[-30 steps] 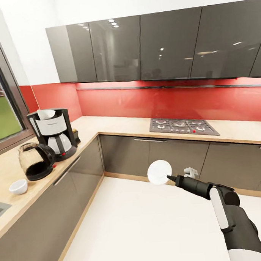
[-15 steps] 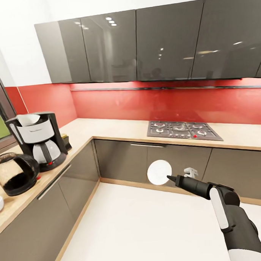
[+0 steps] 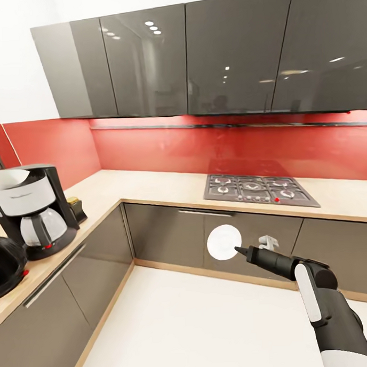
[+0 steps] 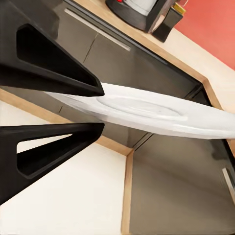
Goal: Set up a coffee station on the kitchen countertop: keep the coffee maker on the countertop, move the bottle of coffee from the kitchen shelf to the counter next to the coffee maker, place a paper coffee filter on top of the coffee maker, put the saucer next to the coffee maker with the coffee cup on the saucer, and place the electric kettle next to the coffee maker.
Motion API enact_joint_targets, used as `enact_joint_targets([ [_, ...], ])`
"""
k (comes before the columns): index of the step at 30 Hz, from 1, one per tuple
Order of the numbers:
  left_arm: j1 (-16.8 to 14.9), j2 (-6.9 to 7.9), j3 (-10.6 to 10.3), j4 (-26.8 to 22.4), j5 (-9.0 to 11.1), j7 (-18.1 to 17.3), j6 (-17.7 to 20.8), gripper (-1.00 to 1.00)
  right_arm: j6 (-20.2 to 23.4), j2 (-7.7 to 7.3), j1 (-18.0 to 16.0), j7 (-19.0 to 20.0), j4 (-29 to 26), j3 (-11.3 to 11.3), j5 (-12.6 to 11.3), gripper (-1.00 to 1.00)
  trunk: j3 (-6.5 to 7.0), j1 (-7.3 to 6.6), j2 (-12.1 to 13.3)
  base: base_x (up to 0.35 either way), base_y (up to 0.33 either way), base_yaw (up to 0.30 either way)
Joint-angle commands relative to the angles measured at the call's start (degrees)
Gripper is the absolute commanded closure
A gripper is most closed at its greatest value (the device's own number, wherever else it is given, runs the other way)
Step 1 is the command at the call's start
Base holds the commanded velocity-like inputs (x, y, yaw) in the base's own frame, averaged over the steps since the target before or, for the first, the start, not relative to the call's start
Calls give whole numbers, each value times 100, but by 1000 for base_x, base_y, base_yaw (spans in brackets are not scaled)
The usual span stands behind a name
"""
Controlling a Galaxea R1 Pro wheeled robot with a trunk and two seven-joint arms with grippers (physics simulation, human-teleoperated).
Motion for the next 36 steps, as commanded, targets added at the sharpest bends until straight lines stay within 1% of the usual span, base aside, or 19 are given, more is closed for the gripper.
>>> enact_joint_targets([
  [1,-1,2,-49,-10,29,31,-8,-100,35,1,-7,33,-1,-9,-12,100,-12,6,-10,319,-120,0],
  [6,-1,2,-49,-10,38,31,-13,-100,36,1,-8,30,-1,-9,-10,100,-12,6,-10,308,-130,8],
  [9,-1,2,-49,-10,41,31,-13,-100,37,1,-8,32,-1,-9,-10,100,-12,6,-10,306,-134,129],
  [18,-1,-7,-49,-17,44,33,-21,-100,35,1,-7,30,-1,-9,-10,100,-12,6,-10,282,-162,262],
  [36,-1,-7,-17,-19,77,40,-30,-100,37,1,-7,31,-1,-9,-15,100,-12,6,-10,214,-220,277],
])
